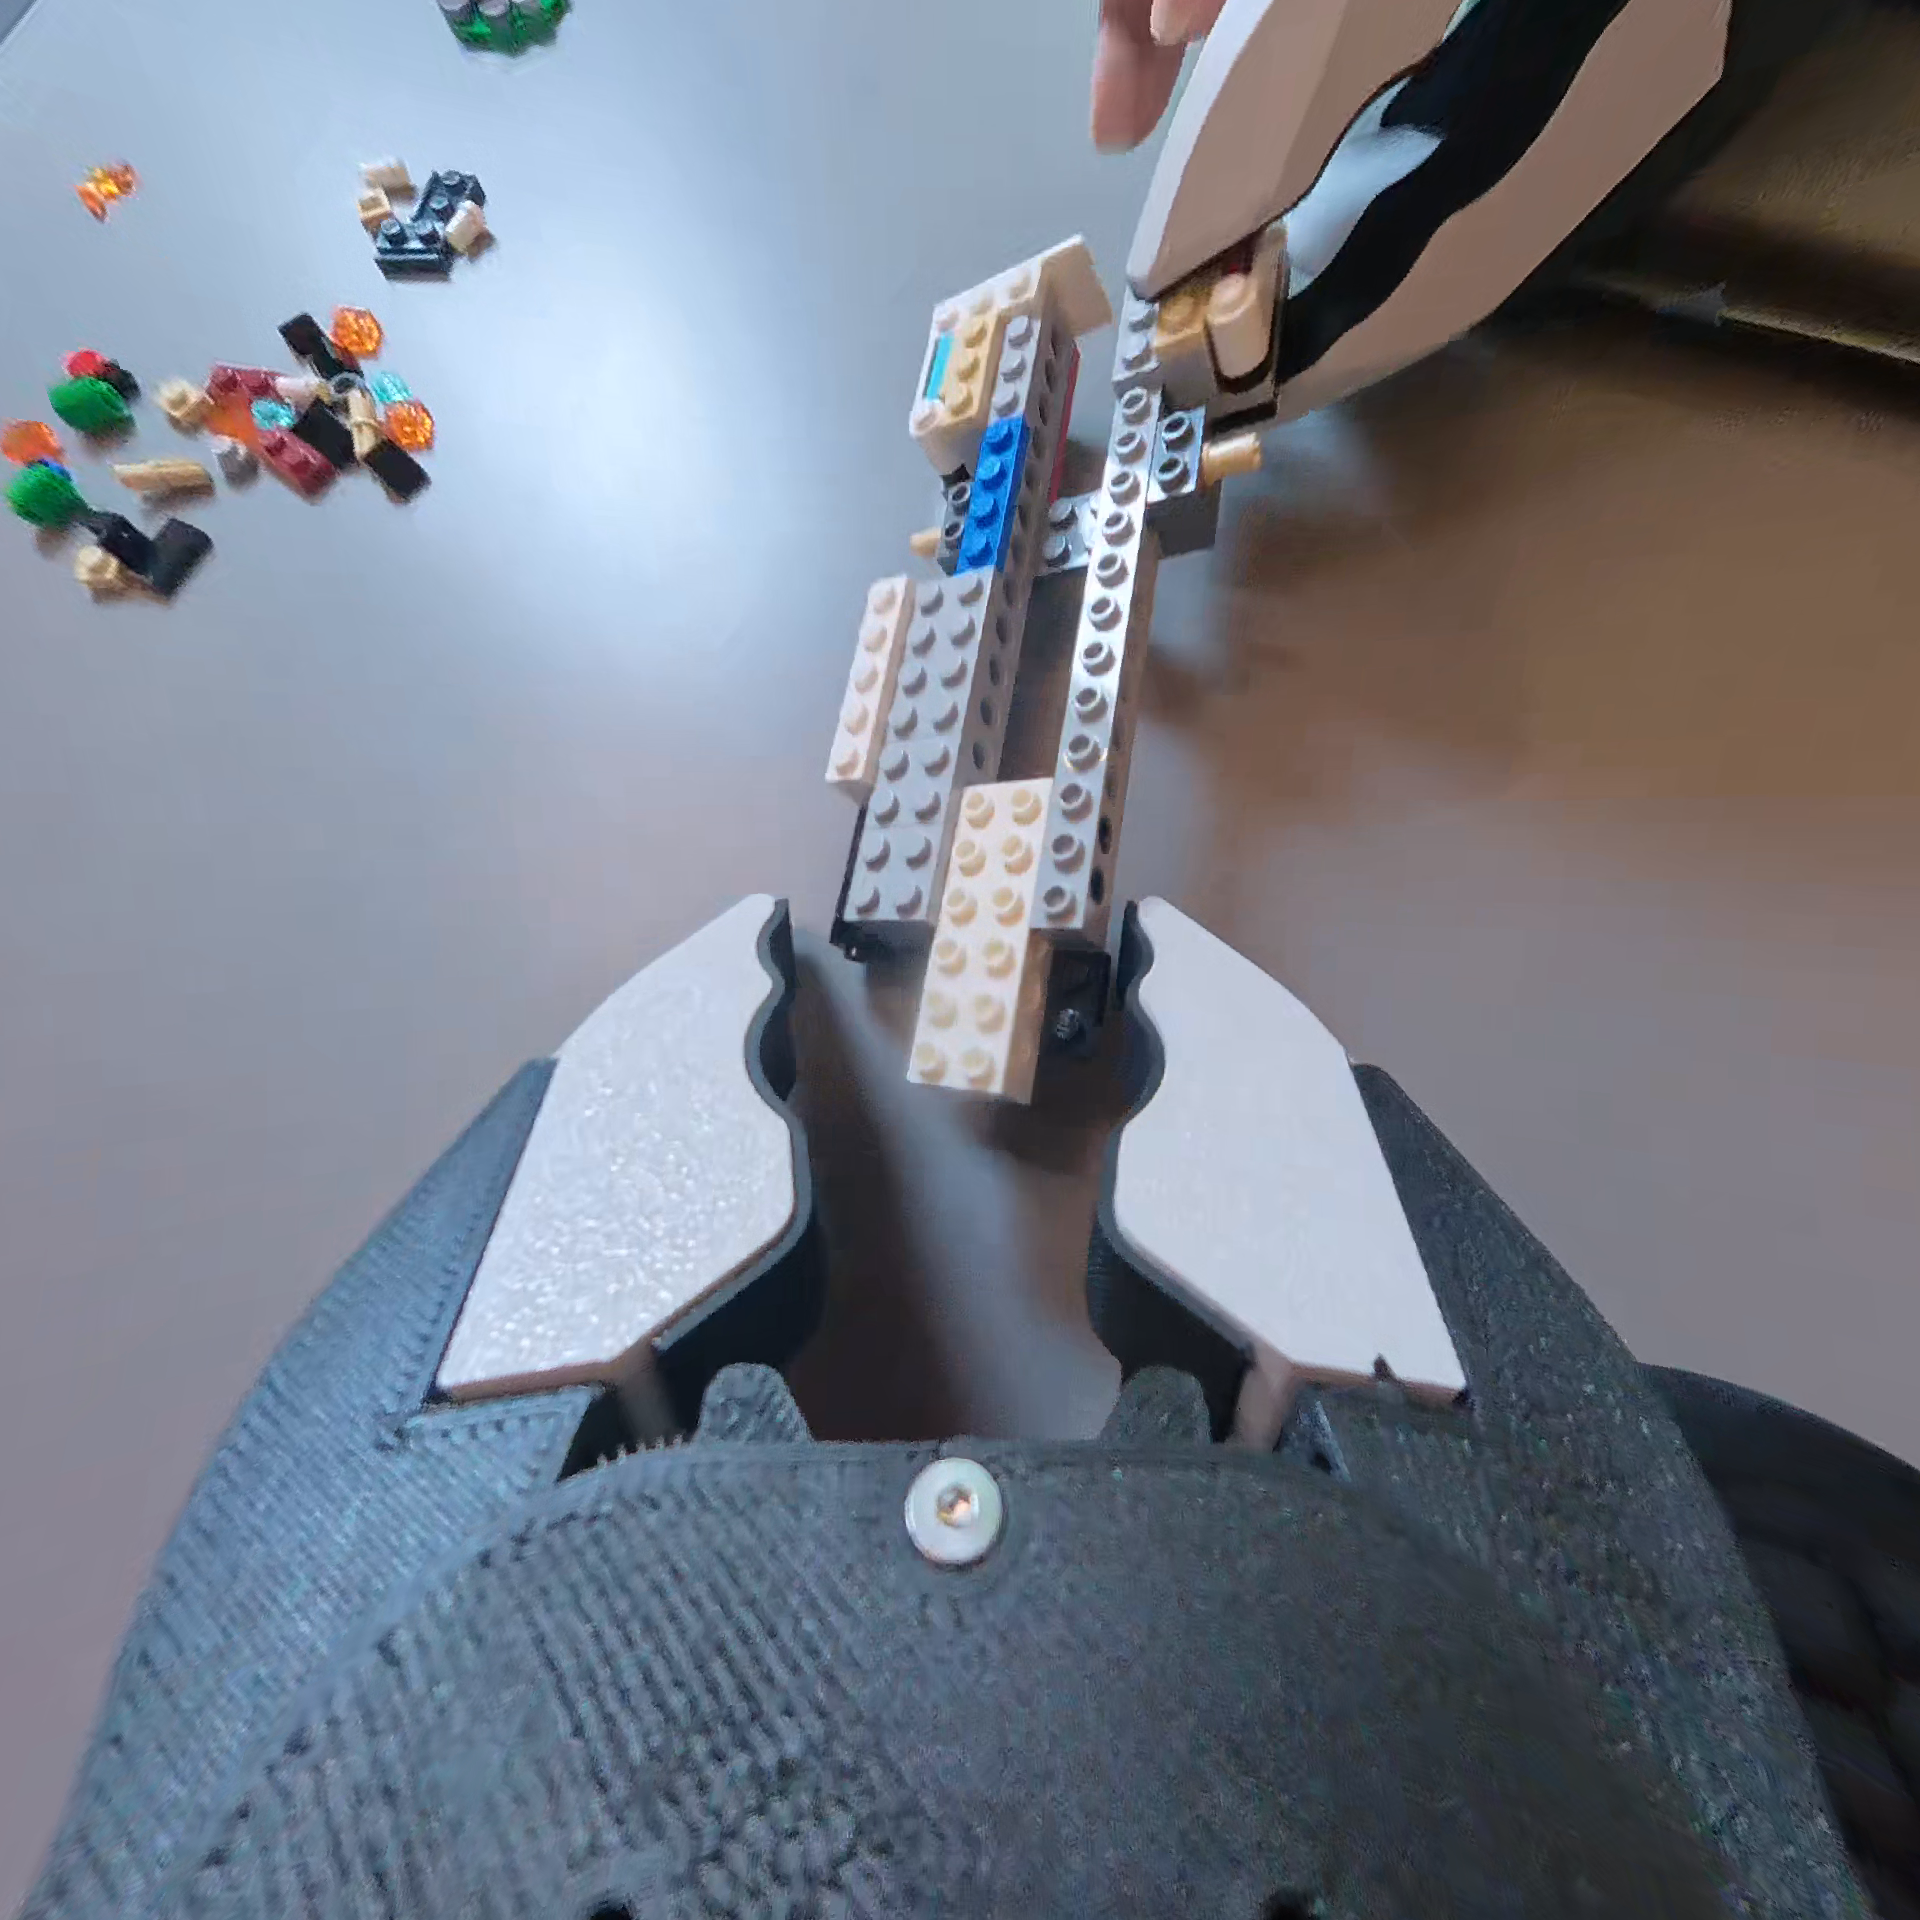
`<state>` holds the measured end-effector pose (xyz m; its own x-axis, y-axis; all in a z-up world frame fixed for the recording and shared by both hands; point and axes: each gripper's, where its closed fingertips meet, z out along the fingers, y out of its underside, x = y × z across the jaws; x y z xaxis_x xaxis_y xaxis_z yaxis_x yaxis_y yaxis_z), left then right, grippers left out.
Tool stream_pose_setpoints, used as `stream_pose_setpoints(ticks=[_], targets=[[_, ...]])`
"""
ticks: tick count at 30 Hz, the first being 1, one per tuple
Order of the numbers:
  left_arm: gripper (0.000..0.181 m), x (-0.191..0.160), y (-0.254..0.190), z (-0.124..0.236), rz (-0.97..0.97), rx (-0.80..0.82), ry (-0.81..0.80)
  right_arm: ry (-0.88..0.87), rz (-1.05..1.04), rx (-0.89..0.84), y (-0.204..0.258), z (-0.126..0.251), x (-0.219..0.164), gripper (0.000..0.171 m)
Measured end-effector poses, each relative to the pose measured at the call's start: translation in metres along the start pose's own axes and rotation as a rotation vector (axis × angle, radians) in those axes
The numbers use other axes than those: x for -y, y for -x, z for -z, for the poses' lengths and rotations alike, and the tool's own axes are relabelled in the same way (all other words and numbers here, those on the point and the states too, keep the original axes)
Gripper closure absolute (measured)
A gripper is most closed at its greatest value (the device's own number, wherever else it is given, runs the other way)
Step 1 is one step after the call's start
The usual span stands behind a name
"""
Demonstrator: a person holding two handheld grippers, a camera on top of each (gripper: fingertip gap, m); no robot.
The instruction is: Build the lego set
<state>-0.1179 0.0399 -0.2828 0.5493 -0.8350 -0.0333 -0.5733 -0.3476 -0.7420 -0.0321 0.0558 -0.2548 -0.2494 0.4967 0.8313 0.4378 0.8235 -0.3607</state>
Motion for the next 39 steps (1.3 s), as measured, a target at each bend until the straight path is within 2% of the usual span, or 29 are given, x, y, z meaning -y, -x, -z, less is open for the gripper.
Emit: stream_pose_setpoints(ticks=[1, 8, 15, 18, 31, 35, 39], targets=[[0.13, 0.002, -0.001, 0.001, -0.005, -0.003, -0.005, 0.007, -0.02, 0.026, 0.003, -0.001, -0.001, 0.144], [0.131, 0.002, 0.008, 0.003, -0.071, 0.096, 0.006, -0.017, -0.209, 0.122, 0.002, 0.011, 0.004, 0.138], [0.128, 0.004, 0.005, 0.004, -0.018, 0.052, -0.023, 0.007, -0.289, 0.124, 0.002, 0.006, -0.005, 0.146], [0.126, 0.005, 0.003, 0.005, 0.063, -0.006, -0.051, 0.001, -0.295, 0.119, 0.002, 0.007, -0.005, 0.147], [0.139, 0.01, 0.015, 0.008, -0.041, 0.101, -0.077, -0.075, -0.447, 0.022, -0.029, 0.018, -0.004, 0.147], [0.136, 0.021, 0.015, 0.012, -0.065, 0.128, -0.116, -0.075, -0.472, 0.005, -0.034, 0.019, -0.006, 0.147], [0.126, 0.011, 0.012, 0.001, -0.076, 0.11, -0.042, -0.093, -0.489, 0.008, -0.036, 0.02, -0.002, 0.147]])
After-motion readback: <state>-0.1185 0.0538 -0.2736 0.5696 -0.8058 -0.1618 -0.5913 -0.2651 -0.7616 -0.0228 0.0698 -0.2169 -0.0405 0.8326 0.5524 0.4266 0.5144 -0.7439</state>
